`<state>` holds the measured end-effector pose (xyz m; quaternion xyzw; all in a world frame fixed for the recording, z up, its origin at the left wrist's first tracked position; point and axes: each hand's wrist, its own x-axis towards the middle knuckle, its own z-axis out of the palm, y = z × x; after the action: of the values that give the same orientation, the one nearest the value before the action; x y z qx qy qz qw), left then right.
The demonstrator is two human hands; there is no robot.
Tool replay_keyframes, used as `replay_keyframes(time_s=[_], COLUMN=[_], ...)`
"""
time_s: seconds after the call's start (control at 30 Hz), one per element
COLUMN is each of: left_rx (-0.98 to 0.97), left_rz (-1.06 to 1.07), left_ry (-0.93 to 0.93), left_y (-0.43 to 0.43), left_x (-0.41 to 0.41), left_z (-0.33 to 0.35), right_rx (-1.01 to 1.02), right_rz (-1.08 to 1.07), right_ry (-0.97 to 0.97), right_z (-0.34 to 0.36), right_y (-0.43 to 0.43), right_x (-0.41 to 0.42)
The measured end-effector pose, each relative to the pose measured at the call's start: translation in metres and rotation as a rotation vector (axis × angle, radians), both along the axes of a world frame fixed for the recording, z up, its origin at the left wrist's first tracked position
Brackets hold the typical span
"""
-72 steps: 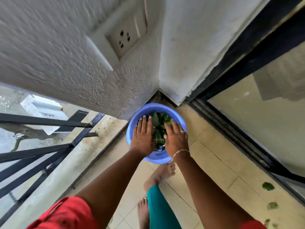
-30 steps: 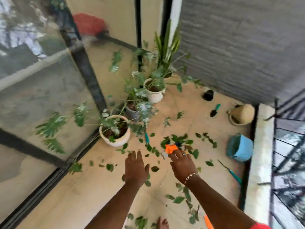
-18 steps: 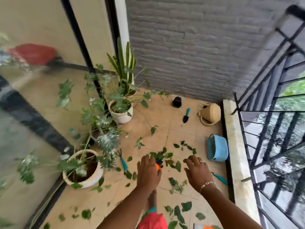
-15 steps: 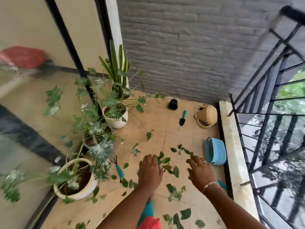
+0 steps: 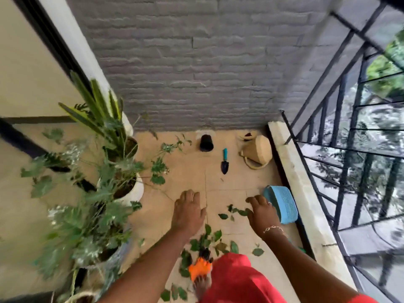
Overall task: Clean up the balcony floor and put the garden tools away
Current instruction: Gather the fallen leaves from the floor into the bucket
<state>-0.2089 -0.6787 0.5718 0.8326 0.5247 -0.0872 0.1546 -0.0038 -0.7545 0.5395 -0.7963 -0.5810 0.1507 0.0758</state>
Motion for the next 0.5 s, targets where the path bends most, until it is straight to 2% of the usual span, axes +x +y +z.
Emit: replay_keyframes(time_s=[0.13, 0.23, 0.5], left_rx=[0.015, 0.014, -0.057], left_rz=[-0.086, -0.127, -0.314], left_ry=[-0.021, -0.010, 0.095], left_y=[0.051, 0.093, 0.218], left_x=[0.034, 0.062, 0.156], left_z=[-0.003, -0.012, -0.034], right_rx=[-0.095, -0.092, -0.154], right_rz=[-0.027, -0.122, -0.268], right_ry=[0.005, 0.040, 0.042], right_z=[-0.013, -0.026, -0.048], right_y=[0.037, 0.072, 0.168], right_x=[0.032, 0.057, 0.133])
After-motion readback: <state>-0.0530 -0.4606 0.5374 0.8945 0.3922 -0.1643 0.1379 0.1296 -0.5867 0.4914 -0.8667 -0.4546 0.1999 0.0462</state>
